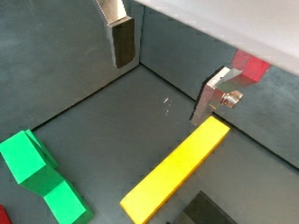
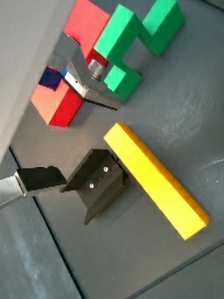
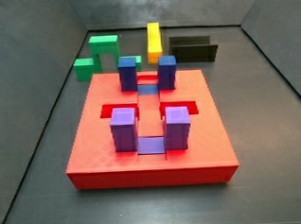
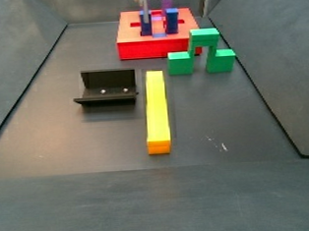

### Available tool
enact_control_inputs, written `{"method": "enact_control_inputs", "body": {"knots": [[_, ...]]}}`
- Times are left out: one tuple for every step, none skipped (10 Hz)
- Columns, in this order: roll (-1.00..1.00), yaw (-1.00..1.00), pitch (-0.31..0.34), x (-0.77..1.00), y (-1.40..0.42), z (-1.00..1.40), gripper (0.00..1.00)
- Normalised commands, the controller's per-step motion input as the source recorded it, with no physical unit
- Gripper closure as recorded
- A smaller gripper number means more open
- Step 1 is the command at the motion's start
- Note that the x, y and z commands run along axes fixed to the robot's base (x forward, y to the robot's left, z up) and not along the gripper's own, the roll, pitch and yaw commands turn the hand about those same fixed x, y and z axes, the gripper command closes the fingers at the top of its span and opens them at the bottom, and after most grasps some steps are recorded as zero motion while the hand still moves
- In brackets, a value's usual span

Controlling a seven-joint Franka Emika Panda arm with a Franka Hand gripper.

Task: Pick up the yellow object. Move up. Move to above the board. Insert the yellow object.
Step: Pick up the yellow object.

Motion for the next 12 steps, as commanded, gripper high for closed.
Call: {"method": "enact_control_inputs", "body": {"knots": [[0.0,0.0,0.0,0.0,0.0,-0.07,0.0],[0.01,0.0,0.0,0.0,-0.13,-0.09,0.0],[0.01,0.0,0.0,0.01,-0.18,-0.09,0.0],[0.0,0.0,0.0,0.05,-0.13,-0.1,0.0],[0.0,0.0,-0.003,0.23,-0.03,-0.04,0.0],[0.0,0.0,-0.001,0.24,-0.05,-0.05,0.0],[0.03,0.0,-0.004,0.45,0.0,-0.05,0.0],[0.07,0.0,0.0,0.85,0.31,-0.01,0.0],[0.07,0.01,0.007,1.0,0.48,-0.05,0.0],[0.05,0.0,0.0,0.82,0.35,-0.18,0.0],[0.09,0.0,0.0,0.69,0.15,-0.47,0.0],[0.12,0.0,0.0,0.72,0.1,-0.56,0.0]]}}
